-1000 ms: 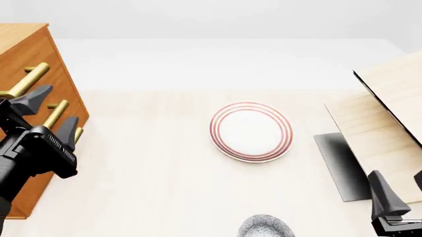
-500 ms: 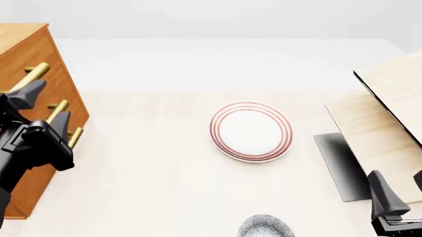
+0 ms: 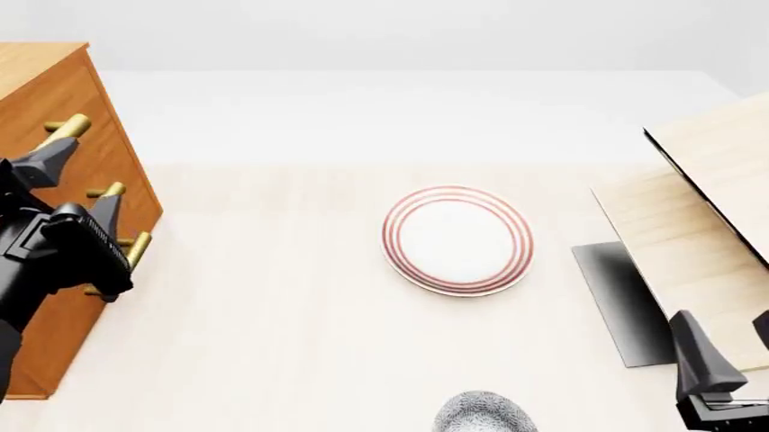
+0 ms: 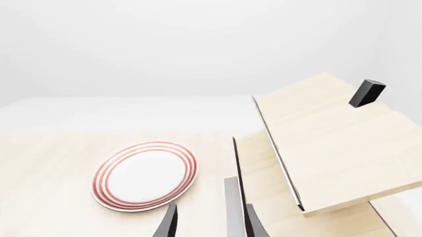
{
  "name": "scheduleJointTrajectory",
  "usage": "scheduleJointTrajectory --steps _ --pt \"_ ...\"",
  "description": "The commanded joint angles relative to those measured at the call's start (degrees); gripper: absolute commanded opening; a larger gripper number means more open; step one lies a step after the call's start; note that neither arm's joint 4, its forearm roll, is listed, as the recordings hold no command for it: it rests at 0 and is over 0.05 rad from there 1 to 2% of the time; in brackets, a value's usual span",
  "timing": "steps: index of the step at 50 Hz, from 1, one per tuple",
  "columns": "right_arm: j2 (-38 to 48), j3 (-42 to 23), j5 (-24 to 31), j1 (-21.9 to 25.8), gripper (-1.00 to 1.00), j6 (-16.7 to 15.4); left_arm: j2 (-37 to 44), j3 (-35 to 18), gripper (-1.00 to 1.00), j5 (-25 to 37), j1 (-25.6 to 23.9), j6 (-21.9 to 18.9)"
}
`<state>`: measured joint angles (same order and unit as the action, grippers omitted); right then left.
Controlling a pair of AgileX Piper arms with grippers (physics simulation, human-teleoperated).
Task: Open the top drawer of the cabinet and put the bowl in it.
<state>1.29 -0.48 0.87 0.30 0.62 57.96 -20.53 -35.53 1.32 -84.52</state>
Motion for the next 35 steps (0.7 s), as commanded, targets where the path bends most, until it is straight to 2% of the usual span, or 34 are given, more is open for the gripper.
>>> scheduleJointTrajectory --steps 1,13,15,35 --pt "0.09 0.02 -0.06 -0.03 1.00 0.02 1.87 -0.99 1.00 -0.89 1.78 0.33" --pt "0.05 -0.01 0.06 0.03 1.00 0.04 3.80 -2.10 1.00 -1.60 3.07 0.22" --pt "0.00 -0.02 0.13 0.03 1.00 0.04 3.13 -2.72 1.00 -0.14 3.18 0.94" --pt "-0.08 -0.08 0.42 0.06 1.00 0.10 7.53 -2.79 1.00 -4.15 5.60 1.18"
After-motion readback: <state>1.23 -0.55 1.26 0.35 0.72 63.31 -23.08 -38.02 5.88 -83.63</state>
